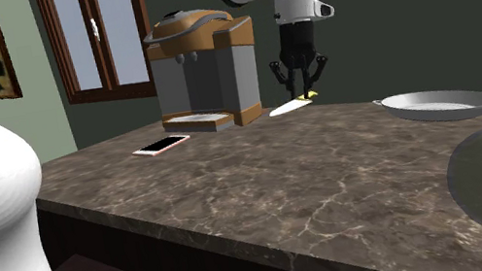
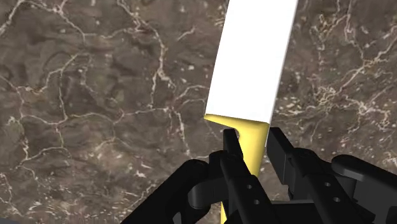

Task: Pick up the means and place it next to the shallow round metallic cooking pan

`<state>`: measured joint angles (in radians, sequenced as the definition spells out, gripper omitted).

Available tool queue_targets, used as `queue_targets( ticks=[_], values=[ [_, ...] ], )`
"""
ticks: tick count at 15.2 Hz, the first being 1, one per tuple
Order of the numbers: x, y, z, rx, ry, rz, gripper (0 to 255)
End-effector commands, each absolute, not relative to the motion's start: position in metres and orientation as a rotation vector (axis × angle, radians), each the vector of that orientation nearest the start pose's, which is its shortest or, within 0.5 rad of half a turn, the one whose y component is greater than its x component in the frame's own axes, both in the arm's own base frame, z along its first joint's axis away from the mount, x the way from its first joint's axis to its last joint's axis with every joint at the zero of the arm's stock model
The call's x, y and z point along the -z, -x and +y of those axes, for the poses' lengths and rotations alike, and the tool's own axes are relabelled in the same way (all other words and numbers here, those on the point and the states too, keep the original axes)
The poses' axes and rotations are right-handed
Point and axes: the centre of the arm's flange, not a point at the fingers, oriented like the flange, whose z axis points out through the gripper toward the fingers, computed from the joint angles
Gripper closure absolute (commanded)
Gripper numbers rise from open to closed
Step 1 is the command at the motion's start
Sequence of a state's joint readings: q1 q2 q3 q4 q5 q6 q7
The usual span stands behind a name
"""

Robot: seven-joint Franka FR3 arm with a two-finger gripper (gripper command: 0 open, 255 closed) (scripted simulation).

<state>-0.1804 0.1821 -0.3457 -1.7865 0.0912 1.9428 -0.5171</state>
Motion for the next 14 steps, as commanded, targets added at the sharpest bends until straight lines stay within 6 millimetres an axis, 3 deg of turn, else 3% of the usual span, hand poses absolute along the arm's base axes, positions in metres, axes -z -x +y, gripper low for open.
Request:
queue_targets(
  ticks=[1, 4, 14],
  values=[
    [-0.455, -0.54, -0.317, -0.001, 3.114, 0.056, 255],
    [-0.455, -0.546, -0.359, -0.001, 3.114, 0.056, 255],
    [-0.402, -0.546, -0.359, -0.001, 3.114, 0.056, 255]
  ],
)
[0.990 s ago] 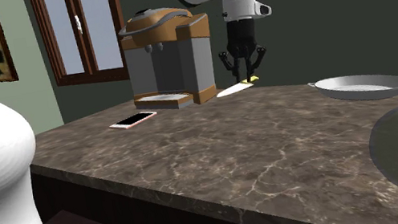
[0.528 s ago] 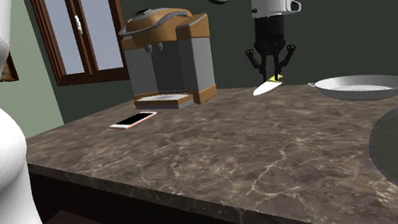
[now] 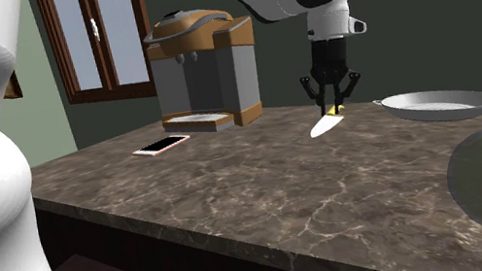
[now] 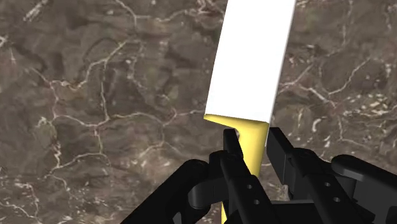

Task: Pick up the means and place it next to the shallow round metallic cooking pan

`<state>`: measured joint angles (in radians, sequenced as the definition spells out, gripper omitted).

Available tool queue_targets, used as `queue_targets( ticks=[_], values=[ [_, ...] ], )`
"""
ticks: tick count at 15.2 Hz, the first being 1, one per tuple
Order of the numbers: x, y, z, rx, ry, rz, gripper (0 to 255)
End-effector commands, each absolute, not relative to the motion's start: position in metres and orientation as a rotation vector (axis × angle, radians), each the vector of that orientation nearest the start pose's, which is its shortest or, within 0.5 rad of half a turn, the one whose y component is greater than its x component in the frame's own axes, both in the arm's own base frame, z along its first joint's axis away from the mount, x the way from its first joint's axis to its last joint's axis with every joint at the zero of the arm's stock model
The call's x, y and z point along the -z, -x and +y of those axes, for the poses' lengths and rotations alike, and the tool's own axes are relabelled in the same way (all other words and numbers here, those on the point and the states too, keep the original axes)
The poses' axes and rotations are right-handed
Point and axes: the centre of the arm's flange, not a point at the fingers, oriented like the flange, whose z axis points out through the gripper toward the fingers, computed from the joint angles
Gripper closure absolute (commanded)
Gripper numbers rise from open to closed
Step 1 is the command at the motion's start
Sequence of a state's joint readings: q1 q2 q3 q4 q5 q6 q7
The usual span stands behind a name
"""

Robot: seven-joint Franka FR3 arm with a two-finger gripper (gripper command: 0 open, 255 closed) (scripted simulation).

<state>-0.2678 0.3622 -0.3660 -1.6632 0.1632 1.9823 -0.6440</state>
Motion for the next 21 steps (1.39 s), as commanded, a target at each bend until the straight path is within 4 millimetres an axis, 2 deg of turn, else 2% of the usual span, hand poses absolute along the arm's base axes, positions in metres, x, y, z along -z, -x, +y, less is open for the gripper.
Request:
queue_targets(
  ticks=[1, 9, 17, 18, 21],
  values=[
    [-0.397, -0.546, -0.359, -0.001, 3.114, 0.056, 255],
    [-0.353, -0.546, -0.359, -0.001, 3.114, 0.056, 255],
    [-0.353, -0.546, -0.359, -0.001, 3.114, 0.056, 255],
    [-0.353, -0.546, -0.359, -0.001, 3.114, 0.056, 0],
    [-0.353, -0.546, -0.359, -0.001, 3.114, 0.056, 0]
  ],
)
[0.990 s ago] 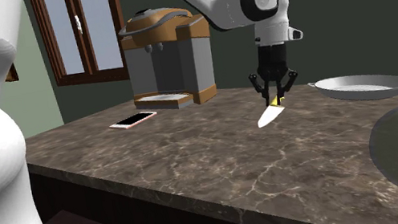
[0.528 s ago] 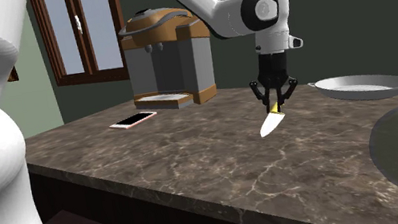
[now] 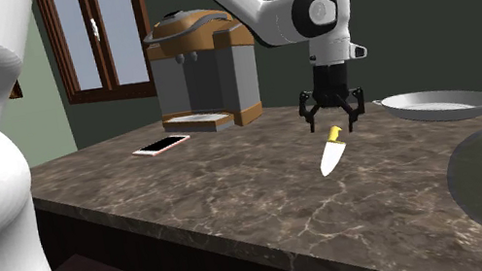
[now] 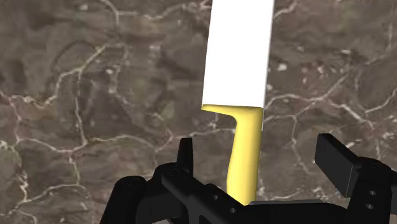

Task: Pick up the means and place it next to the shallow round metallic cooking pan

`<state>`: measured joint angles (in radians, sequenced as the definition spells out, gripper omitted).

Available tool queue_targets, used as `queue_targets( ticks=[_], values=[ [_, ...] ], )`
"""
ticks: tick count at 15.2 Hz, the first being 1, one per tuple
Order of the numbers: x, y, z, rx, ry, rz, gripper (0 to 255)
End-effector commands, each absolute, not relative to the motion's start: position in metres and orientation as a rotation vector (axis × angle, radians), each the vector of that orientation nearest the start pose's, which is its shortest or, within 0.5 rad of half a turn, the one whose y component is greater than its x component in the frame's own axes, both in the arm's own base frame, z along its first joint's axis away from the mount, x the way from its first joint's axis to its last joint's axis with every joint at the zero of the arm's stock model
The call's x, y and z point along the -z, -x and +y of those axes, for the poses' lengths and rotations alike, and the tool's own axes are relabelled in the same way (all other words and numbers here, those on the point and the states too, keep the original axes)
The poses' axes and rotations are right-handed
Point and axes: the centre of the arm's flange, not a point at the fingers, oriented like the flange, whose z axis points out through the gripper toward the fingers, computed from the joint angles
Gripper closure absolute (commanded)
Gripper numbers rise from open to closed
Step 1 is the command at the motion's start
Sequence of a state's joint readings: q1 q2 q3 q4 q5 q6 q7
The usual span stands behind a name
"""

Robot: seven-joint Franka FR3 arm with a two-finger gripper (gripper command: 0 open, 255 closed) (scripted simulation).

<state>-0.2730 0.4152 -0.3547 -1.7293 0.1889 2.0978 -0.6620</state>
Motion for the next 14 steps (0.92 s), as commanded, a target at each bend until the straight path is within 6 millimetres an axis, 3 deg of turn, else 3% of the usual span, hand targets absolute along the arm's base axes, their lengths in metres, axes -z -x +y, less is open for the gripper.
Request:
queue_targets(
  ticks=[1, 2, 6, 14],
  values=[
    [-0.353, -0.546, -0.359, -0.001, 3.114, 0.056, 0],
    [-0.353, -0.546, -0.359, -0.001, 3.114, 0.056, 0],
    [-0.403, -0.546, -0.36, -0.001, 3.114, 0.056, 0],
    [-0.403, -0.546, -0.36, -0.001, 3.114, 0.056, 0]
  ],
)
